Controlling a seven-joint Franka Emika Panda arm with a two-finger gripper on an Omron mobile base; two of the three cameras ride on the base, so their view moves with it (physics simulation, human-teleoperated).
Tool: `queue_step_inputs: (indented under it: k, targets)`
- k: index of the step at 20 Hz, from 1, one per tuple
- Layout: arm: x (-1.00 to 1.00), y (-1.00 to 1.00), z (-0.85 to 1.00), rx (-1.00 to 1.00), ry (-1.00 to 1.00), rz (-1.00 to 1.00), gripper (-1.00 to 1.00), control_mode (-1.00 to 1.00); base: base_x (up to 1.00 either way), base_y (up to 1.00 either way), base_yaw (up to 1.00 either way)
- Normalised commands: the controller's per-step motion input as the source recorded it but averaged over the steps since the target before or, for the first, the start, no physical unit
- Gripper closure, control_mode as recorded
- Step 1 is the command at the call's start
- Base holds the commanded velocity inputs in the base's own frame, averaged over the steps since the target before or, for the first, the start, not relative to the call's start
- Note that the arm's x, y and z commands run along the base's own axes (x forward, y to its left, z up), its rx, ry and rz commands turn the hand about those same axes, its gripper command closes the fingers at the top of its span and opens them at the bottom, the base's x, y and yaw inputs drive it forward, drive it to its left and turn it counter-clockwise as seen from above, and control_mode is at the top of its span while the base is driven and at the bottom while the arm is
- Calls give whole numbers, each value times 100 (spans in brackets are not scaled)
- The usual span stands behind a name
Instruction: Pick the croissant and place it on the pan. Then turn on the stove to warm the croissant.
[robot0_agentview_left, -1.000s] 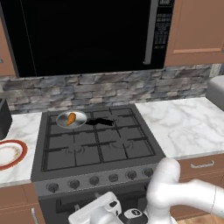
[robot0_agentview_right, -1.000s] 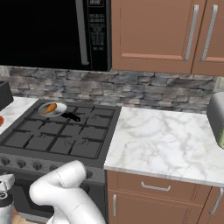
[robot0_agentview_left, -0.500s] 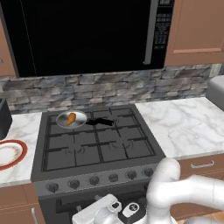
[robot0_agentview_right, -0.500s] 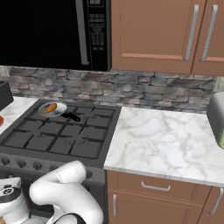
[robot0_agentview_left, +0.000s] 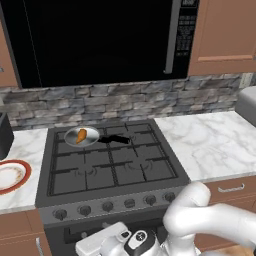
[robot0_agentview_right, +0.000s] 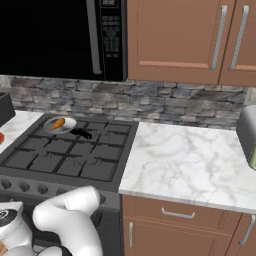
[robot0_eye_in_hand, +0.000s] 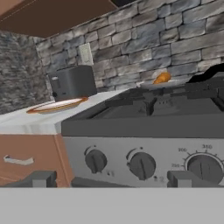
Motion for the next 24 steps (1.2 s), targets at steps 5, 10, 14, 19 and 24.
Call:
queue_step_inputs:
  k: [5,10,14,19,24]
  targets:
    - [1,13,-5,1,0,-10,-100,-100,0,0,0]
    - [1,2,0,0,-2,-12,-100,-100,0,0,0]
    - [5,0,0,0,-4,-11,-100,-100,0,0,0]
    - [8,0,0,0,-2,-10,-100,-100,0,0,0]
    - [14,0,0,0,0,-7,-100,-100,0,0,0]
